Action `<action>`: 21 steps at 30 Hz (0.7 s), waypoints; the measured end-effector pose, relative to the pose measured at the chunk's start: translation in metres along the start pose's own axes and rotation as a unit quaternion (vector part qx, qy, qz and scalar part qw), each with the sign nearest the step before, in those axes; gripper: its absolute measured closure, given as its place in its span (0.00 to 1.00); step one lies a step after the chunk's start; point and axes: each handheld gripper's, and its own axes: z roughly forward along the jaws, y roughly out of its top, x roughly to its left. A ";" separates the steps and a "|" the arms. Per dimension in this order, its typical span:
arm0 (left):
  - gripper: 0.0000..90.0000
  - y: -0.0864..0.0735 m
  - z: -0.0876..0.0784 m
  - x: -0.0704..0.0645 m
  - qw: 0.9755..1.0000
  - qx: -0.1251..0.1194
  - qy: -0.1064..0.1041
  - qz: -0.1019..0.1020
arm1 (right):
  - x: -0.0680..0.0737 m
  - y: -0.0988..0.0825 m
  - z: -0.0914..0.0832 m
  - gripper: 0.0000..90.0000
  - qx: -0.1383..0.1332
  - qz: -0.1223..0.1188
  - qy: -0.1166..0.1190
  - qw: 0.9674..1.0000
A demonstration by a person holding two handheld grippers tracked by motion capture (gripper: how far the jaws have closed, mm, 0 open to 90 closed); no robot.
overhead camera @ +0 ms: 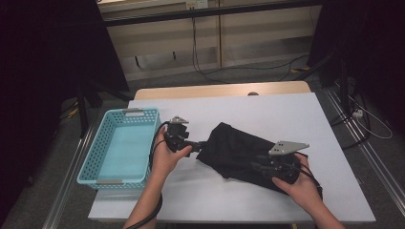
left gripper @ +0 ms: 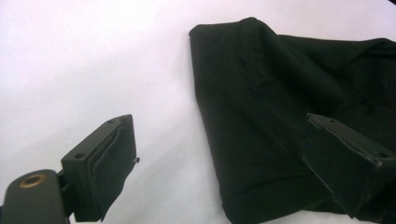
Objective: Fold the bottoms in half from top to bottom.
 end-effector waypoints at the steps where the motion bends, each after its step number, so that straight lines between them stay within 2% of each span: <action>1: 0.12 0.000 0.000 0.000 1.000 0.000 0.000 -0.001 | -0.001 0.002 -0.001 0.71 -0.008 -0.001 0.000 1.000; 2: 0.12 -0.001 0.000 -0.001 1.000 -0.001 0.003 -0.001 | -0.002 0.005 -0.001 0.66 -0.014 0.001 -0.004 1.000; 4: 0.12 -0.001 0.001 0.000 1.000 0.000 0.002 -0.002 | -0.004 0.011 0.003 0.63 -0.016 -0.005 -0.014 1.000; 8: 0.12 -0.002 0.003 0.000 1.000 0.007 -0.001 -0.001 | -0.006 0.022 0.030 0.53 -0.001 -0.009 -0.013 1.000; 9: 0.12 -0.002 0.004 -0.001 1.000 0.007 -0.001 -0.001 | -0.006 0.023 0.040 0.52 0.011 -0.006 -0.017 1.000; 11: 0.12 -0.002 0.004 -0.001 1.000 0.007 -0.006 -0.002 | -0.007 0.026 0.054 0.52 0.017 -0.009 -0.018 1.000; 12: 0.12 -0.002 0.005 -0.002 1.000 0.006 -0.007 -0.003 | -0.007 0.027 0.059 0.52 0.019 -0.005 -0.018 1.000; 16: 0.12 -0.002 0.004 -0.002 1.000 0.005 -0.003 -0.002 | -0.008 0.031 0.077 0.51 0.031 -0.014 -0.018 0.999; 19: 0.12 -0.002 0.004 -0.002 1.000 0.005 -0.002 -0.003 | -0.008 0.027 0.088 0.50 0.051 -0.018 -0.033 0.998; 20: 0.12 -0.002 0.003 -0.001 1.000 0.004 -0.001 -0.004 | -0.009 0.026 0.090 0.51 0.055 -0.016 -0.036 0.998; 21: 0.12 -0.002 0.003 -0.001 1.000 0.006 -0.002 -0.002 | -0.009 0.026 0.091 0.60 0.051 -0.016 -0.040 0.998</action>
